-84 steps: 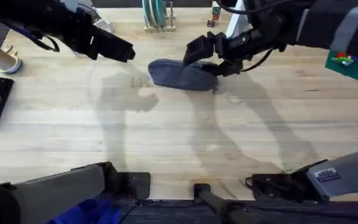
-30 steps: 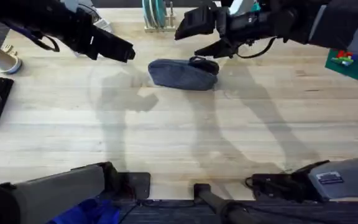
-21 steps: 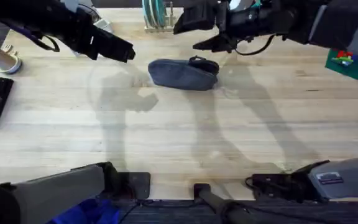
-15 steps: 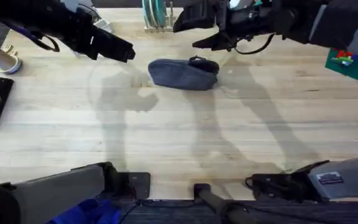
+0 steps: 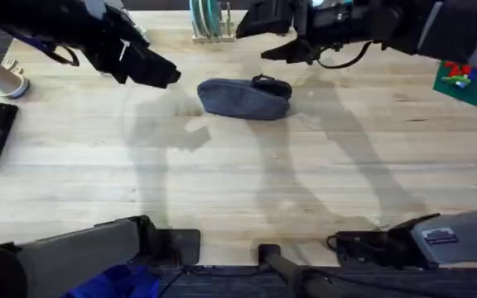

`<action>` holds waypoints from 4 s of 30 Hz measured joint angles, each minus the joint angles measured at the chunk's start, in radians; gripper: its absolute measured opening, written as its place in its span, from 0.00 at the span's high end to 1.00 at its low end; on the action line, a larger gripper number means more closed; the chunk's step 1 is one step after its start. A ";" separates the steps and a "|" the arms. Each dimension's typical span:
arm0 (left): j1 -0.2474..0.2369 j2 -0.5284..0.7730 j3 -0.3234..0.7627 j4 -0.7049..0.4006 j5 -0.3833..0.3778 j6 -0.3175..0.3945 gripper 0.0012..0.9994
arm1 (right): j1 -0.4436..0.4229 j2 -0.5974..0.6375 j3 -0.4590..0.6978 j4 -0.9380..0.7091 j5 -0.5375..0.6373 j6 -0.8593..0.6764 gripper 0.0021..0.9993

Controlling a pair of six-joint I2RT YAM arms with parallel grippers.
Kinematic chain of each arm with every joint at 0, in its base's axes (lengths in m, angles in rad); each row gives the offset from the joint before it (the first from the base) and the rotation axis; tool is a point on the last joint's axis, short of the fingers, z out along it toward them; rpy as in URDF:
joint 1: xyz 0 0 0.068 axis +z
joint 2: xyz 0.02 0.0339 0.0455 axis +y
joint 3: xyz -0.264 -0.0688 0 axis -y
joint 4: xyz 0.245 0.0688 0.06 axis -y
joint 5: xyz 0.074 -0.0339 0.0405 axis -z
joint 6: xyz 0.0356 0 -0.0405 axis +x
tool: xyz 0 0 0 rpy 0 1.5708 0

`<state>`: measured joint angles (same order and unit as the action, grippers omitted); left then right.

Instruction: Unzip the bag, pick up the pens from the table one at a time and place them inside, then zip the bag closed.

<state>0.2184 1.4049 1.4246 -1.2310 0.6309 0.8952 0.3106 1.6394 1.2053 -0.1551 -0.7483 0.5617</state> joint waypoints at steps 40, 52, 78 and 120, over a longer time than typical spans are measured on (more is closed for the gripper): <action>0.000 0.667 0.003 0.176 0.451 0.696 0.01 | -0.032 0.000 0.000 -0.044 0.004 -0.012 0.00; 0.000 0.723 0.004 0.181 0.524 0.715 0.18 | -0.032 0.000 0.000 -0.062 0.013 -0.011 0.00; -0.003 0.723 0.005 0.175 0.544 0.725 0.96 | -0.069 0.000 0.221 -0.500 0.139 -0.295 0.00; -0.003 0.723 0.005 0.175 0.543 0.724 0.96 | 0.132 0.228 0.605 -0.867 0.614 -0.395 0.00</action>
<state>0.2153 2.1277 1.4296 -1.0557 1.1744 1.6192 0.4424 1.8672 1.8101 -1.0218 -0.1344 0.1667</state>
